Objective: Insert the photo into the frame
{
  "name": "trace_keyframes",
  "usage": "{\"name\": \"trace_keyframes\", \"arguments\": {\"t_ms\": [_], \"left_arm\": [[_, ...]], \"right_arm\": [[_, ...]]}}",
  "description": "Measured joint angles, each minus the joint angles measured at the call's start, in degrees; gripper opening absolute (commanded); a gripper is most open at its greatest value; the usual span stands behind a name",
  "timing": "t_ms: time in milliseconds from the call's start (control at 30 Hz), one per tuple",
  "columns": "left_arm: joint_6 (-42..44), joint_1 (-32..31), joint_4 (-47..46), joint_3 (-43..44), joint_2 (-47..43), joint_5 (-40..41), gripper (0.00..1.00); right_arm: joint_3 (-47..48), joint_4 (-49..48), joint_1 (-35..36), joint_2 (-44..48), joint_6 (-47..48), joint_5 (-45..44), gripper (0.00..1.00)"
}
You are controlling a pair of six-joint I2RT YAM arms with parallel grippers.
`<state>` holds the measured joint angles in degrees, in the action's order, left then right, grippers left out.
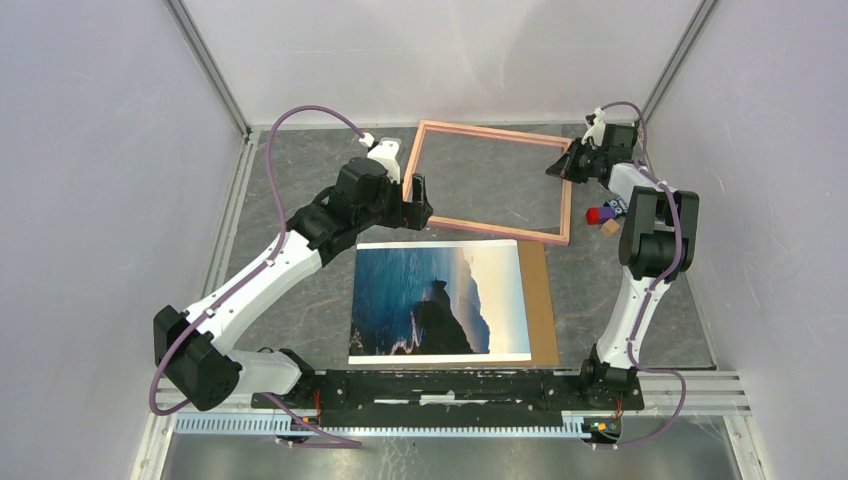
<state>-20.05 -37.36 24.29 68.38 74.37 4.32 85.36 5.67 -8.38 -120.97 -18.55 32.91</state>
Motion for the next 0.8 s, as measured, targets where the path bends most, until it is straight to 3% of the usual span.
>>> {"name": "trace_keyframes", "arguments": {"t_ms": [800], "left_arm": [[0.0,0.0,0.0,0.0,0.0,-0.15,1.0]], "right_arm": [[1.53,3.69,-0.11,0.0,3.17,0.02,0.0]]}}
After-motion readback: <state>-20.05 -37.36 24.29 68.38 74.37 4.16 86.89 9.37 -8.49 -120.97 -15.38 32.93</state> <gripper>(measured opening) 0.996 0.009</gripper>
